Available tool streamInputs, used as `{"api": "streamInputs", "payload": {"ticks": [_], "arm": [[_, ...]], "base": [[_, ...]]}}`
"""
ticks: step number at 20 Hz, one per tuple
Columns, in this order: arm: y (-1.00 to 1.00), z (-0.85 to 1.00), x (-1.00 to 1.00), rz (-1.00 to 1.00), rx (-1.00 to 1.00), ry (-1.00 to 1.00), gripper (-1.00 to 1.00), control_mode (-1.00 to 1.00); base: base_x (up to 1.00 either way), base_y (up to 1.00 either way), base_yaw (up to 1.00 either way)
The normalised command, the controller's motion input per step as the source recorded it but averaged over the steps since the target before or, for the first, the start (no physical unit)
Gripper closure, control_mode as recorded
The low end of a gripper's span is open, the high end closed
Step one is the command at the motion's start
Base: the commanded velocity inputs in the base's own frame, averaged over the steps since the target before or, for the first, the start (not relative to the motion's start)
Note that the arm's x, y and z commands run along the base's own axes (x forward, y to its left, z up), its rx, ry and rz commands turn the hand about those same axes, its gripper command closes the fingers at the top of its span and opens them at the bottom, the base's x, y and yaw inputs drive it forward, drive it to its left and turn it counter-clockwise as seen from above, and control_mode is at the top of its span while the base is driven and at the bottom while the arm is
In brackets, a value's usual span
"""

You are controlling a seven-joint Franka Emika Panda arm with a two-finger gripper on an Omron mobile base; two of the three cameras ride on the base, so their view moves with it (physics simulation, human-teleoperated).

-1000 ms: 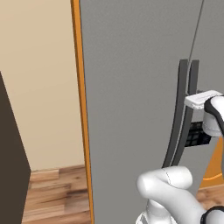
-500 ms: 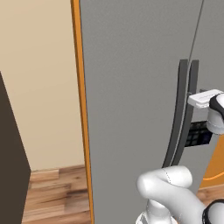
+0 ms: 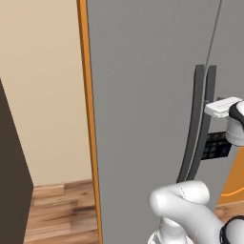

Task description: Open the freezer door, pick up the ice cube tray from the freezer, and place it on the dining counter.

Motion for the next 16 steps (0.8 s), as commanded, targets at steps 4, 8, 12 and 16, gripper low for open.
{"api": "streamInputs", "payload": {"ticks": [4, 8, 12, 16], "arm": [[0.11, 0.00, 0.00, 0.00, 0.00, 0.00, -1.00, -1.00], [0.07, 0.00, 0.00, 0.00, 0.00, 0.00, -1.00, -1.00], [0.00, 0.00, 0.11, 0.00, 0.00, 0.00, -1.00, -1.00], [0.00, 0.00, 0.34, 0.00, 0.00, 0.00, -1.00, -1.00]], "base": [[0.00, 0.00, 0.00], [0.00, 0.00, 0.00], [0.00, 0.00, 0.00], [0.00, 0.00, 0.00]]}}
